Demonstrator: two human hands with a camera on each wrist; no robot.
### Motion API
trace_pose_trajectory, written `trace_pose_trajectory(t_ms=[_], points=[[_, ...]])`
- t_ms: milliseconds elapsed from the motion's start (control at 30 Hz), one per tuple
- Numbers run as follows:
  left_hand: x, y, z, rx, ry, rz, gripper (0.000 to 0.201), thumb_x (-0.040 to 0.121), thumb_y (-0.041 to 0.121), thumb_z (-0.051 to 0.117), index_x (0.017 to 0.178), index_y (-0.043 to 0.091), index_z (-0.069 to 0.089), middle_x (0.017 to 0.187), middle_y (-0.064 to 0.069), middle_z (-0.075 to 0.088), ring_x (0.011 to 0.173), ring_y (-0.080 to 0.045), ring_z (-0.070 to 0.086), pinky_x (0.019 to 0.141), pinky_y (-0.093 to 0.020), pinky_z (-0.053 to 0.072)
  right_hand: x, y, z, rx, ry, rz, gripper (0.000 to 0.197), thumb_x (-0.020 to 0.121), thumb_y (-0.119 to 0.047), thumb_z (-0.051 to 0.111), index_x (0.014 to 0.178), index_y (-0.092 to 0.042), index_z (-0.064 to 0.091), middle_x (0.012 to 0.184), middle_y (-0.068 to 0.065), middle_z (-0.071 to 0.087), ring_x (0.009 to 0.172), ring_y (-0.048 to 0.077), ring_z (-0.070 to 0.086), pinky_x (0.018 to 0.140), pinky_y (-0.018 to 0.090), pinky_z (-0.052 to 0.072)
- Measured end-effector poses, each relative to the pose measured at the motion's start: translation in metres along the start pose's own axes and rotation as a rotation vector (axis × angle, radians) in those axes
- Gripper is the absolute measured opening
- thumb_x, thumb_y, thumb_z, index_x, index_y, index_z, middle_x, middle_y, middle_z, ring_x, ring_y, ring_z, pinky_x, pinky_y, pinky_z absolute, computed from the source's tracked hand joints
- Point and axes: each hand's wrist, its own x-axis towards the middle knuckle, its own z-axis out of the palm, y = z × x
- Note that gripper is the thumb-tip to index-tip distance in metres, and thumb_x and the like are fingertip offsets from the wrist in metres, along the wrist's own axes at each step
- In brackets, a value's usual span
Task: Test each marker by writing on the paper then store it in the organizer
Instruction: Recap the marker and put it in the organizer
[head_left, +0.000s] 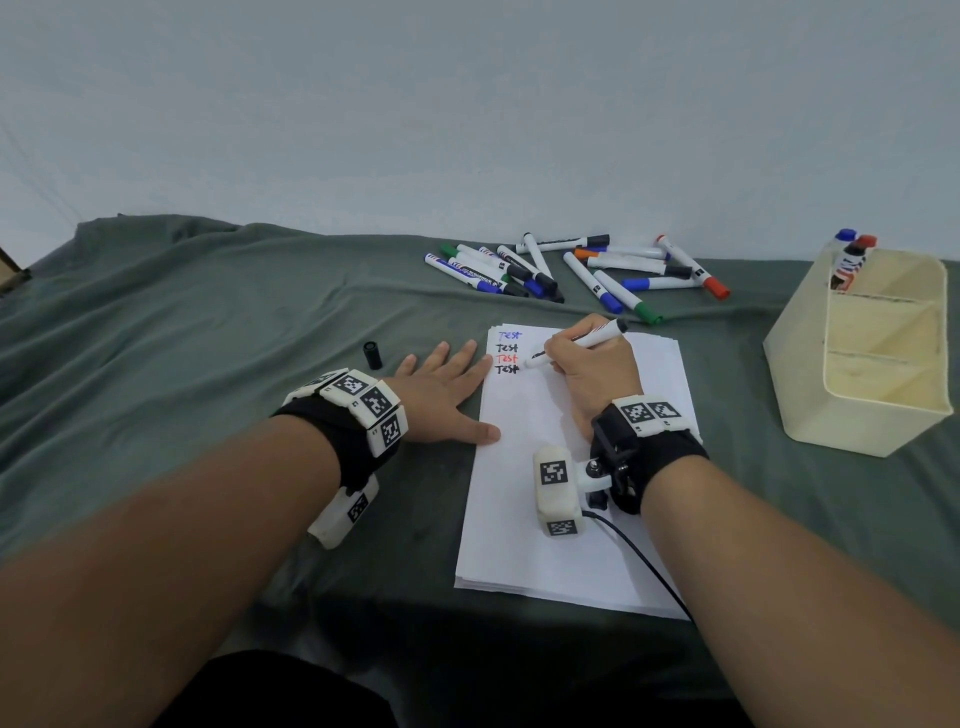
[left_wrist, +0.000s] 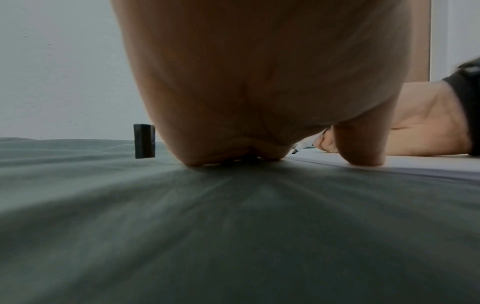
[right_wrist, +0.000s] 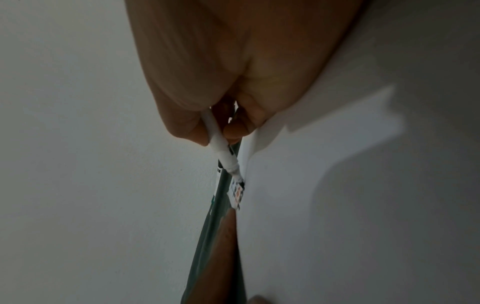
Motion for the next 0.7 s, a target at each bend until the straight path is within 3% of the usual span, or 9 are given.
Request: trace_pose_trajectory(t_ms=[100, 200, 267, 400, 533, 633, 700], points=[[0.000, 0.001, 0.000, 0.001, 0.002, 0.002, 0.101, 0.085, 0.076, 0.043, 0.154, 0.032, -0.018, 0.160, 0.005, -0.028, 0.149, -0.022, -0.021, 0.120, -0.054, -0.005, -0.002, -0.003, 0.000, 0.059, 0.029, 0.029, 0.003, 0.076, -0.021, 0.066, 0.074, -0.021, 0.068, 0.065, -0.008, 0.070, 0.059, 0.000, 0.060, 0.056, 0.019, 0.045], [-0.001, 0.001, -0.001, 0.002, 0.006, -0.001, 0.101, 0.086, 0.075, 0.043, 0.154, 0.031, -0.017, 0.160, 0.005, -0.027, 0.149, -0.023, -0.021, 0.120, -0.053, -0.005, -0.004, -0.005, -0.004, 0.218, 0.080, 0.071, 0.006, 0.068, -0.026, 0.070, 0.065, -0.030, 0.073, 0.066, -0.004, 0.071, 0.065, 0.010, 0.066, 0.070, 0.033, 0.055], [-0.001, 0.001, 0.000, 0.001, 0.009, 0.002, 0.101, 0.086, 0.075, 0.043, 0.154, 0.031, -0.017, 0.160, 0.005, -0.027, 0.149, -0.023, -0.020, 0.120, -0.053, -0.005, -0.006, -0.004, -0.009, 0.279, 0.068, 0.068, 0.003, 0.064, -0.030, 0.073, 0.065, -0.033, 0.074, 0.067, -0.002, 0.072, 0.067, 0.012, 0.067, 0.075, 0.033, 0.057], [0.000, 0.000, 0.002, -0.003, 0.029, 0.007, 0.100, 0.086, 0.074, 0.044, 0.154, 0.032, -0.016, 0.161, 0.005, -0.026, 0.149, -0.022, -0.019, 0.120, -0.053, -0.004, -0.010, -0.003, -0.025, 0.331, 0.001, 0.080, 0.012, 0.063, -0.035, 0.084, 0.071, -0.029, 0.077, 0.065, 0.002, 0.068, 0.059, 0.013, 0.059, 0.063, 0.028, 0.051], [0.003, -0.003, 0.004, 0.004, 0.047, 0.016, 0.100, 0.085, 0.076, 0.043, 0.154, 0.032, -0.015, 0.161, 0.006, -0.024, 0.149, -0.021, -0.018, 0.120, -0.053, -0.003, -0.014, 0.000, -0.041, 0.377, -0.056, 0.111, 0.008, 0.075, -0.027, 0.086, 0.078, -0.027, 0.079, 0.064, 0.006, 0.064, 0.055, 0.015, 0.054, 0.053, 0.025, 0.045], [0.004, -0.005, 0.005, 0.018, 0.072, 0.015, 0.101, 0.083, 0.079, 0.042, 0.155, 0.034, -0.012, 0.163, 0.006, -0.020, 0.151, -0.021, -0.013, 0.121, -0.051, 0.000, -0.017, 0.003, -0.047, 0.544, -0.094, 0.169, 0.005, 0.087, -0.012, 0.077, 0.084, -0.015, 0.079, 0.065, 0.007, 0.064, 0.058, 0.016, 0.056, 0.052, 0.023, 0.047], [0.002, -0.007, 0.004, 0.049, 0.131, 0.006, 0.100, 0.080, 0.082, 0.042, 0.156, 0.034, -0.001, 0.165, 0.006, -0.007, 0.151, -0.022, -0.001, 0.121, -0.050, 0.009, -0.018, 0.004, -0.049, 0.640, -0.111, 0.188, 0.010, 0.092, -0.007, 0.070, 0.088, -0.008, 0.079, 0.068, 0.010, 0.066, 0.058, 0.017, 0.060, 0.053, 0.022, 0.051]])
